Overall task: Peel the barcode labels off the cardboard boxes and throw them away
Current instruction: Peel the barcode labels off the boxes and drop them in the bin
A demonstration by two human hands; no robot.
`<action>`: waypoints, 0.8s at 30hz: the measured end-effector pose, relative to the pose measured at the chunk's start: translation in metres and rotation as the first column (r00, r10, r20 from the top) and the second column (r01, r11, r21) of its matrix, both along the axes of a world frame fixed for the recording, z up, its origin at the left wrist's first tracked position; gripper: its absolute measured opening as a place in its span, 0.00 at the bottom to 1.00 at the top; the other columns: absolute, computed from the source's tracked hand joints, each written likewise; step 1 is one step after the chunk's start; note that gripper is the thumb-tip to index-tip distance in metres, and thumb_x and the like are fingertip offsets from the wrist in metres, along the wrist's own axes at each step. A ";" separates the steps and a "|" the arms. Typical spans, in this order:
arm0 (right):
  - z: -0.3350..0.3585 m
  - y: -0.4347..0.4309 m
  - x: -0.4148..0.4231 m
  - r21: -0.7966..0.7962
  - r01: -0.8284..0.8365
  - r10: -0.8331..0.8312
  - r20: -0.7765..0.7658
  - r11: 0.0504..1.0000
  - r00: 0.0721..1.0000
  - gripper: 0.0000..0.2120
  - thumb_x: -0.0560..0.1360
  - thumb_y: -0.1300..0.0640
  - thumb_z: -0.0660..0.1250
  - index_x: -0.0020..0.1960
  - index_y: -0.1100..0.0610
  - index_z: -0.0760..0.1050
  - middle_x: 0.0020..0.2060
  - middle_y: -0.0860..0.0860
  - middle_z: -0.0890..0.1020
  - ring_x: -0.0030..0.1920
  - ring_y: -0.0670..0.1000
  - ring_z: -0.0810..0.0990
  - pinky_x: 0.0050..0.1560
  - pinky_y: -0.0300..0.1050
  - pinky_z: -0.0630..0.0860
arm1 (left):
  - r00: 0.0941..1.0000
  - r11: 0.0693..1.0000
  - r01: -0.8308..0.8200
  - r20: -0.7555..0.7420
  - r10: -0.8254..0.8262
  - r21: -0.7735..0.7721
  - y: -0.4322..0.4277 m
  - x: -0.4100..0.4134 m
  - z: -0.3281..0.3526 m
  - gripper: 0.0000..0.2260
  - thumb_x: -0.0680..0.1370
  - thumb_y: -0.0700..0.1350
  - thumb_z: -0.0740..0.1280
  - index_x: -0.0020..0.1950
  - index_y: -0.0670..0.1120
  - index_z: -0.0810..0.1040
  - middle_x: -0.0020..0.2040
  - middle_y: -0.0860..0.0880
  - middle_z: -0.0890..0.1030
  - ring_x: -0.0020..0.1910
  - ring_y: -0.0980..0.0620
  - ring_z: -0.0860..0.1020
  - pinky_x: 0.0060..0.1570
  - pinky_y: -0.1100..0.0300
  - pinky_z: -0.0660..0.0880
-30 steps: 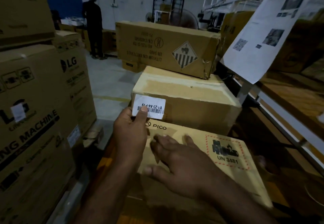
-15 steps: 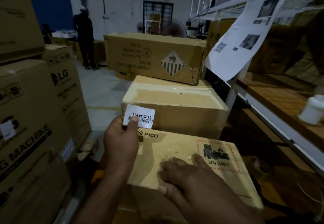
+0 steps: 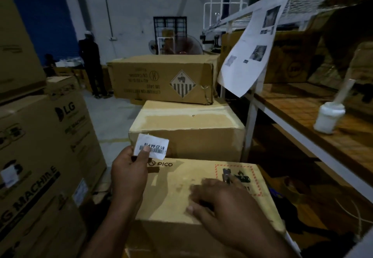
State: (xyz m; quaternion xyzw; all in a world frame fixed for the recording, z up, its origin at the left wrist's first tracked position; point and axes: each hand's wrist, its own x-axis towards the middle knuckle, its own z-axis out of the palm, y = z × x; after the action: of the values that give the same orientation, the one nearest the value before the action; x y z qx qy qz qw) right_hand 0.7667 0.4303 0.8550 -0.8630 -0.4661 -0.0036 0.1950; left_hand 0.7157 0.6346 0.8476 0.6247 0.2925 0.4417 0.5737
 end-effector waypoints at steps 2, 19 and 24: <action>-0.005 0.001 0.000 0.207 0.052 -0.051 -0.012 0.977 0.999 0.15 0.75 0.37 0.63 0.53 0.45 0.79 0.50 0.38 0.82 0.54 0.38 0.76 0.65 0.45 0.69 | 0.999 0.999 0.022 0.027 -0.022 0.023 -0.007 -0.004 0.005 0.05 0.79 0.45 0.68 0.45 0.49 0.82 0.38 0.49 0.85 0.40 0.49 0.84 0.38 0.51 0.80; 0.007 0.018 0.005 0.591 0.263 0.386 -0.742 0.762 0.548 0.06 0.77 0.55 0.68 0.52 0.53 0.82 0.45 0.50 0.86 0.46 0.52 0.85 0.44 0.50 0.81 | 0.977 0.977 0.211 -0.016 -0.211 0.012 -0.086 -0.058 0.008 0.13 0.73 0.53 0.67 0.51 0.47 0.84 0.42 0.50 0.86 0.43 0.53 0.84 0.38 0.58 0.80; 0.006 0.011 -0.007 0.648 0.146 0.426 -0.636 0.748 0.643 0.03 0.76 0.56 0.69 0.47 0.51 0.82 0.39 0.45 0.85 0.37 0.42 0.82 0.34 0.34 0.75 | 0.987 0.987 0.136 -0.095 -0.128 0.082 -0.086 -0.087 0.003 0.09 0.74 0.51 0.70 0.45 0.49 0.86 0.40 0.47 0.86 0.41 0.50 0.84 0.43 0.51 0.80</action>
State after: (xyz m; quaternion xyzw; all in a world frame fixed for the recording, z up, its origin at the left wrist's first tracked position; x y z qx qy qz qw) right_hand 0.7597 0.4409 0.8611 -0.6185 -0.3807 0.2096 0.6546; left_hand 0.6290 0.5488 0.8511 0.6863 0.2561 0.3869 0.5600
